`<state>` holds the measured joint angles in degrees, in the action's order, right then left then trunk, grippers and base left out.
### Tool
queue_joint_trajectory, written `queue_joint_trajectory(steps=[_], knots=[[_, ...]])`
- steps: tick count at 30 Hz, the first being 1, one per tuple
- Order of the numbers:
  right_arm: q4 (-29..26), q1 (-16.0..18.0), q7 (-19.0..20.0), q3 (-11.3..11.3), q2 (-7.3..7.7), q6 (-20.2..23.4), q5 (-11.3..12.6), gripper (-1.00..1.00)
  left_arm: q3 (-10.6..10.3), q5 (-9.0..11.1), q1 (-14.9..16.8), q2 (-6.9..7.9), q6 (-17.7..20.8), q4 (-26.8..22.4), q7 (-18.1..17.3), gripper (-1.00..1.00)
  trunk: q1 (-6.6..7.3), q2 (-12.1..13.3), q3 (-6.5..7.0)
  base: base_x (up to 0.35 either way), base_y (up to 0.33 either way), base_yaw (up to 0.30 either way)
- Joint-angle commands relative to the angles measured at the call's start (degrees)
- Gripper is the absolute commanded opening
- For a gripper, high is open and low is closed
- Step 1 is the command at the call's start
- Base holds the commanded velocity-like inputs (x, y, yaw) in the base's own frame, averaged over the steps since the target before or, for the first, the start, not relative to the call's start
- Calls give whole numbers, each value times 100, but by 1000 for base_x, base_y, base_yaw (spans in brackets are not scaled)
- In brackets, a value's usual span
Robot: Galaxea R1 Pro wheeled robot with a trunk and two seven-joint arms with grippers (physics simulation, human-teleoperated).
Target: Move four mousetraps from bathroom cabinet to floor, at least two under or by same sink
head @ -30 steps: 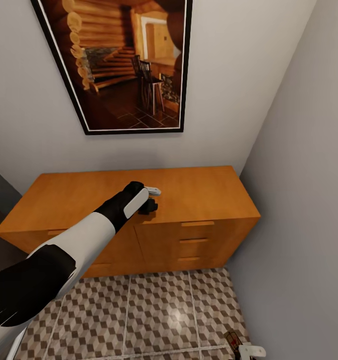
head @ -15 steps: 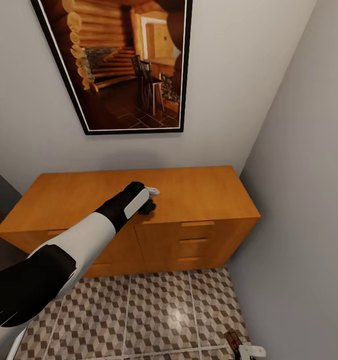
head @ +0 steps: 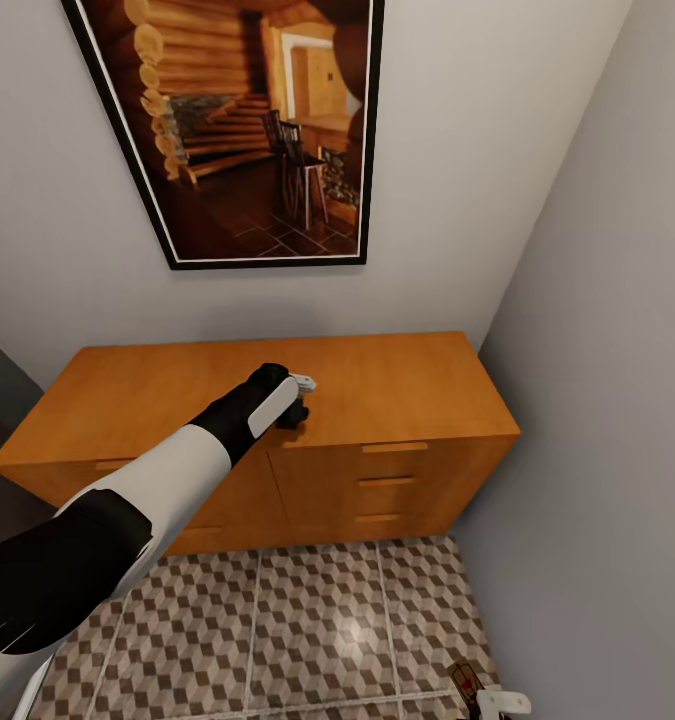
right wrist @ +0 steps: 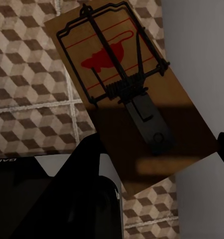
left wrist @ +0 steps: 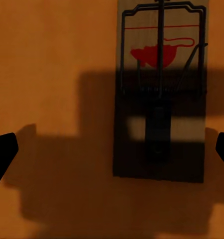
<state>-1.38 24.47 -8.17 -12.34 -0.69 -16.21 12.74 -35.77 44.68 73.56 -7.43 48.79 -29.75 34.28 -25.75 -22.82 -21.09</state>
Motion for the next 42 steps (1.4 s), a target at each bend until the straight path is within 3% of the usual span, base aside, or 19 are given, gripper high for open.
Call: queue_joint_trajectory(steps=[1,42], knots=[[6,5,-2,-49,-2,-22,62,-100,-36,63,6,4,9,-5,48,100,-3,-10,-9,0,0,0],[6,6,-1,-49,-2,-22,62,-100,-36,103,-68,4,16,-13,-121,100,-3,-10,-9,0,0,0]])
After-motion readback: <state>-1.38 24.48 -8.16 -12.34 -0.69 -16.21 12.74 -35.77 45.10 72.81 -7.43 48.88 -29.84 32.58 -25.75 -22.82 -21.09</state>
